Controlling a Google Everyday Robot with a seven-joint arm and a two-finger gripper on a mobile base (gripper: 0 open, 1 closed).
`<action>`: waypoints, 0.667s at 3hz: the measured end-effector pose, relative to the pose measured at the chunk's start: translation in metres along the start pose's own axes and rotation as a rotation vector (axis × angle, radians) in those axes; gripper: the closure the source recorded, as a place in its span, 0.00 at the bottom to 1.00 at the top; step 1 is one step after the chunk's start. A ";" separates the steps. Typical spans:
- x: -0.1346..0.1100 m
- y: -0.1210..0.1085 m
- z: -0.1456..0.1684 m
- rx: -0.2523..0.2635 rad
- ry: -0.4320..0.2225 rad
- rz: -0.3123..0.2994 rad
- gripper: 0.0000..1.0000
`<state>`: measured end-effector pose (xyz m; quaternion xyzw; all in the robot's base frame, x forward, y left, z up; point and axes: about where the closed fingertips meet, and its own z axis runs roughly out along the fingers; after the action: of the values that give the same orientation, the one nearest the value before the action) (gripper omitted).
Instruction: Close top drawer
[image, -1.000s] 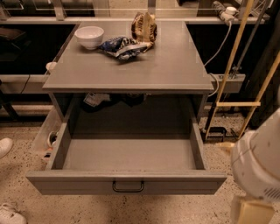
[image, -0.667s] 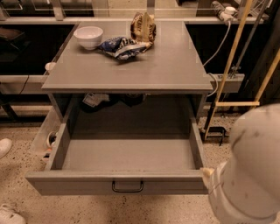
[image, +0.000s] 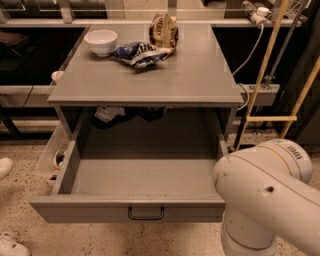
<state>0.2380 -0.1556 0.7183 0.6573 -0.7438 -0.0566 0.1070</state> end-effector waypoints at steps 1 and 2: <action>0.013 -0.022 0.027 -0.102 -0.062 0.091 0.00; 0.035 -0.048 0.034 -0.095 -0.184 0.201 0.00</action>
Offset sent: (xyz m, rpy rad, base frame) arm 0.0682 -0.0808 -0.0546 0.2725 0.0069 -0.4220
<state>0.2727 -0.1986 0.6770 0.5657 -0.8091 -0.1408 0.0744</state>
